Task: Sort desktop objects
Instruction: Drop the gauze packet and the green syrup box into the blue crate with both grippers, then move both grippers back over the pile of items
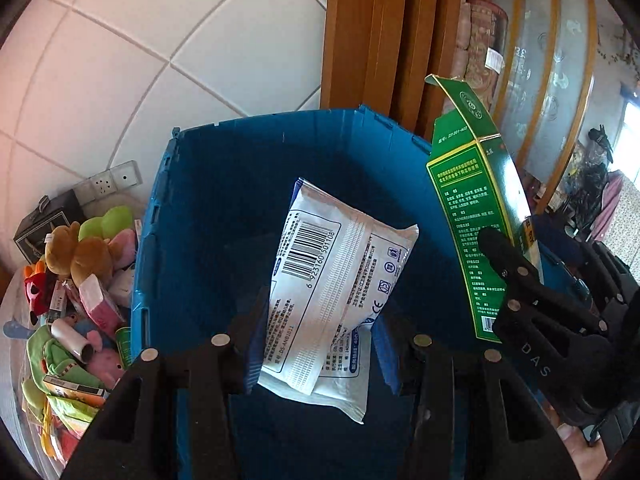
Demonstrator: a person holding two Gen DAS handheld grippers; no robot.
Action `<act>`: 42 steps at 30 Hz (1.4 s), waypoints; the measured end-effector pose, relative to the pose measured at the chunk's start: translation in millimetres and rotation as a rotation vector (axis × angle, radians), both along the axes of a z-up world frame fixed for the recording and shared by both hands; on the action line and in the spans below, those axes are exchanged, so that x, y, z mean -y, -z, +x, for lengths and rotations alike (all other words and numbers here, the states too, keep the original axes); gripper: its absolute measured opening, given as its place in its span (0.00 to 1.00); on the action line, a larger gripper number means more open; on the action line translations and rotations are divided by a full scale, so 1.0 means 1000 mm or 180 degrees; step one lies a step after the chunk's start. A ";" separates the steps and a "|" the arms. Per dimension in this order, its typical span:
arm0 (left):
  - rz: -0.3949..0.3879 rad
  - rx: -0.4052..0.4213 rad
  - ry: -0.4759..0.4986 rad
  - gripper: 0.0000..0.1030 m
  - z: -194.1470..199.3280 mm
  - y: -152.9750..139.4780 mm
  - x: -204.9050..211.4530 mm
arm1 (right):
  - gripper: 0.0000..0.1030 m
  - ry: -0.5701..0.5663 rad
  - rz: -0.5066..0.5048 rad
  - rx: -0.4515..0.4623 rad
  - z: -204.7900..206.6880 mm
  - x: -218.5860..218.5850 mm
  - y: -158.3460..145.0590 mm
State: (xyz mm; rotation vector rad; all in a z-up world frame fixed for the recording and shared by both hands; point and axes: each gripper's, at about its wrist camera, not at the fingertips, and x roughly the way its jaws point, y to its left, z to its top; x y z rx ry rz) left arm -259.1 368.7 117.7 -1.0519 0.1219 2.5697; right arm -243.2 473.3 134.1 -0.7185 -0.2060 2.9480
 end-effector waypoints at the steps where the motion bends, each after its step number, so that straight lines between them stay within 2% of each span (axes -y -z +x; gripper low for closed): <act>1: -0.0052 0.0025 -0.0020 0.45 -0.001 0.000 -0.007 | 0.57 0.0011 0.0000 0.0030 -0.003 -0.004 0.001; 7: -0.0212 0.0147 -0.0173 0.45 -0.013 0.010 -0.022 | 0.57 0.0010 -0.0028 0.0287 -0.022 -0.013 0.005; 13: -0.0282 0.0219 -0.0251 0.47 -0.019 0.019 -0.024 | 0.57 0.0039 0.0137 0.0449 -0.030 -0.006 0.011; 15: -0.0300 0.0230 -0.0280 0.54 -0.019 0.020 -0.024 | 0.57 0.0026 0.0186 0.0506 -0.033 -0.005 0.013; 17: -0.0302 0.0220 -0.0281 0.67 -0.019 0.020 -0.023 | 0.57 0.0028 0.0248 0.0570 -0.035 -0.002 0.016; 20: -0.0282 0.0164 -0.0327 0.76 -0.015 0.017 -0.019 | 0.58 0.0028 0.0339 0.0611 -0.038 0.001 0.019; 30: -0.0163 0.0136 -0.0323 0.76 -0.003 0.015 -0.010 | 0.60 0.0053 0.0419 0.0676 -0.045 -0.001 0.022; 32: -0.0147 0.0137 -0.0321 0.76 -0.001 0.016 -0.008 | 0.64 0.0077 0.0424 0.0669 -0.046 -0.002 0.022; 34: -0.0138 0.0150 -0.0313 0.76 -0.001 0.018 -0.006 | 0.82 0.0118 0.0428 0.0669 -0.047 -0.001 0.022; 36: -0.0173 0.0142 -0.0331 0.76 0.001 0.020 -0.006 | 0.93 0.0108 0.0421 0.0653 -0.047 0.000 0.021; 37: -0.0191 0.0130 -0.0336 0.76 0.003 0.021 -0.006 | 0.97 0.0118 0.0441 0.0634 -0.046 0.001 0.020; 42: -0.0213 0.0091 -0.0360 0.76 0.010 0.022 -0.002 | 1.00 0.0153 0.0422 0.0559 -0.044 0.000 0.019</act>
